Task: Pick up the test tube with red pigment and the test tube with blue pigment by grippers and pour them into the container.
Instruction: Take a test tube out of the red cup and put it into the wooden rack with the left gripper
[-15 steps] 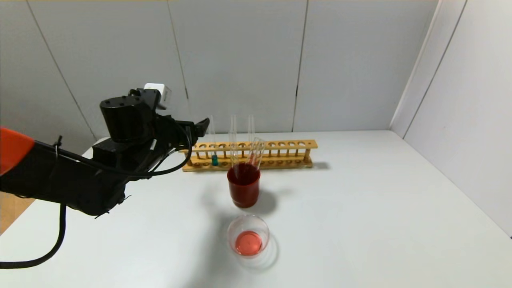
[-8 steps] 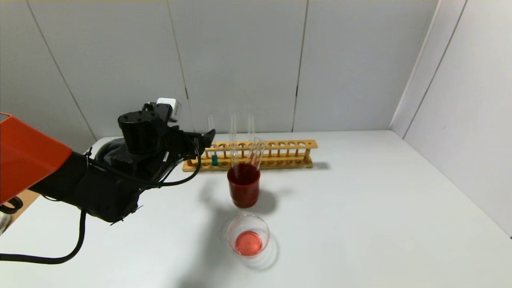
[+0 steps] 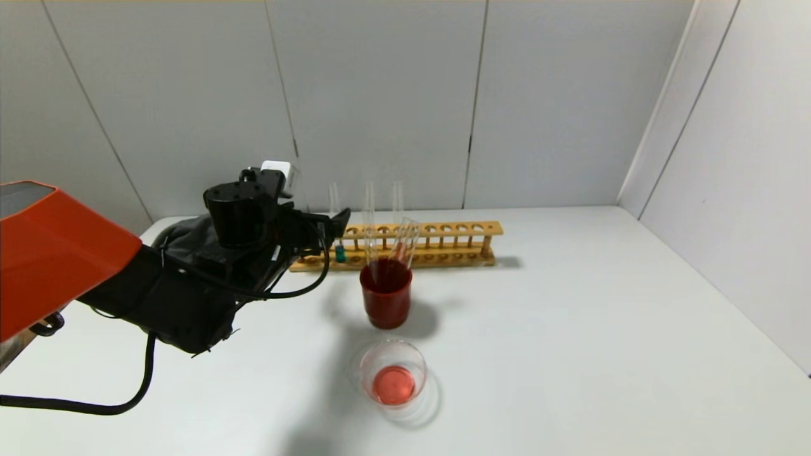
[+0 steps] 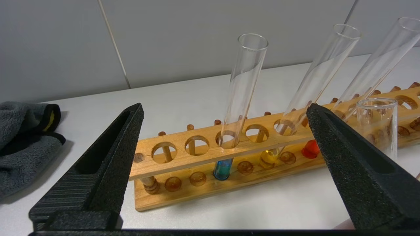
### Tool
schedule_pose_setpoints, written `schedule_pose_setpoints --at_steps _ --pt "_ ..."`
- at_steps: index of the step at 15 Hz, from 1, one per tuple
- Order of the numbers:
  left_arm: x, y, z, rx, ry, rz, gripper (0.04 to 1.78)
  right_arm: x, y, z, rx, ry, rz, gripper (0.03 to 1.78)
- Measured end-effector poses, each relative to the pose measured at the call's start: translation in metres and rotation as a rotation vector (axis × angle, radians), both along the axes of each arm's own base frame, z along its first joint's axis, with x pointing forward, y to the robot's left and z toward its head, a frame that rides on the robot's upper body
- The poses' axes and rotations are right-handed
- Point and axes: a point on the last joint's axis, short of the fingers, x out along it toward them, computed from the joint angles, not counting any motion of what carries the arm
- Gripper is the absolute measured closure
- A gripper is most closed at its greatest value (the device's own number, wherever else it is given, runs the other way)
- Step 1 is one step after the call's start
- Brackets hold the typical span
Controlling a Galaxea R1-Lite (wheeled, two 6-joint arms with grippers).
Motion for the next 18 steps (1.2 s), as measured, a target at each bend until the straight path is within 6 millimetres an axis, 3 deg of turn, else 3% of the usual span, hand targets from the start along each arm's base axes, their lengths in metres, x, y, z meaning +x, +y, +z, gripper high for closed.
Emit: schedule_pose_setpoints --at_steps 18 --pt "0.026 0.005 -0.007 0.001 -0.007 -0.038 0.07 0.000 0.000 0.000 0.000 0.000 0.000 0.11"
